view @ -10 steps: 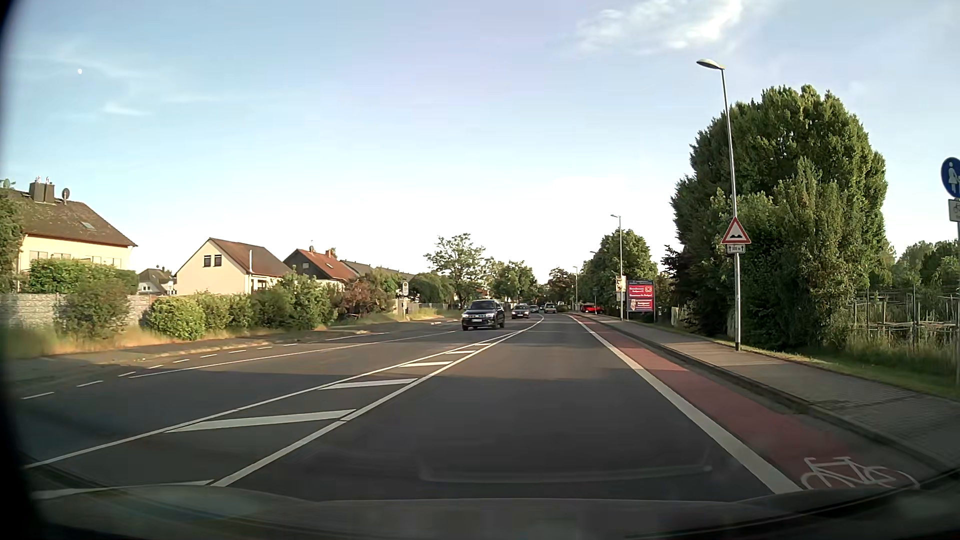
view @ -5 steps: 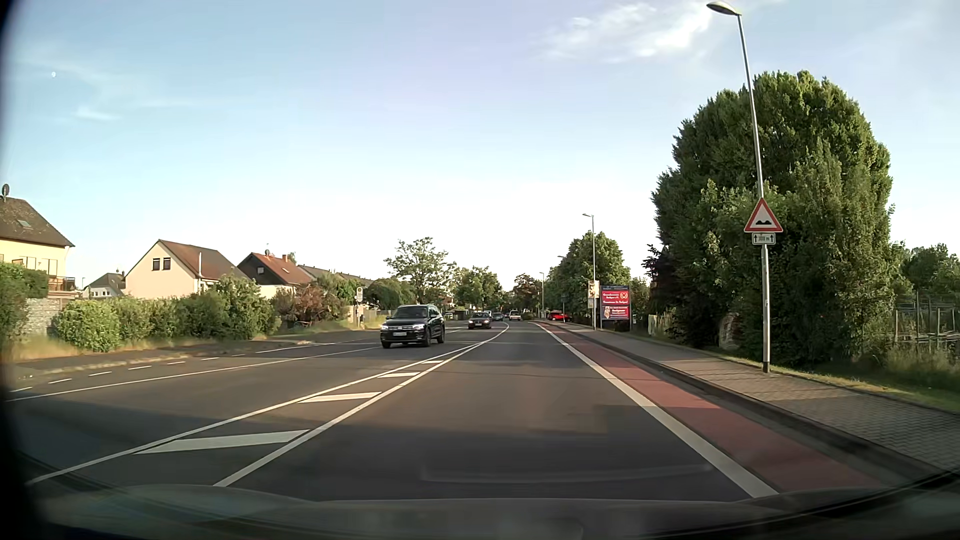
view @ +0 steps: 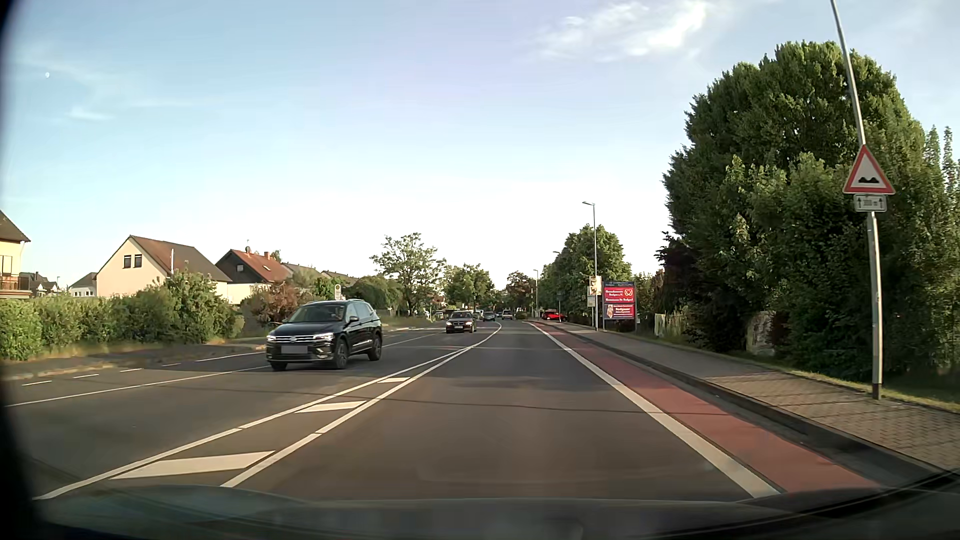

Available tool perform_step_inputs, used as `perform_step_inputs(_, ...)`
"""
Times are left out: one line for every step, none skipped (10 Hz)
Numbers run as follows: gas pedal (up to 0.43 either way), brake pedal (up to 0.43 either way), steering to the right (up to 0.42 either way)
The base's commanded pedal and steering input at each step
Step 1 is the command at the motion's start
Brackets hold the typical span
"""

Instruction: Follow the waypoints while adhering to traffic rules and regulations

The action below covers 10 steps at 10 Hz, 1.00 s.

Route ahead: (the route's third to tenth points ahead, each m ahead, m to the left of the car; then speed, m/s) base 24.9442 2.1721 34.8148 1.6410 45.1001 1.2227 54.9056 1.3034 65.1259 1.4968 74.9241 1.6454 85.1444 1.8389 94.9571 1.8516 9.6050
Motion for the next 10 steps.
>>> perform_step_inputs(0.220, 0.030, 0.006)
perform_step_inputs(0.220, 0.030, 0.006)
perform_step_inputs(0.220, 0.030, 0.006)
perform_step_inputs(0.220, 0.030, 0.006)
perform_step_inputs(0.220, 0.030, 0.006)
perform_step_inputs(0.220, 0.030, 0.006)
perform_step_inputs(0.220, 0.030, 0.006)
perform_step_inputs(0.220, 0.030, 0.006)
perform_step_inputs(0.220, 0.030, 0.006)
perform_step_inputs(0.220, 0.030, 0.006)
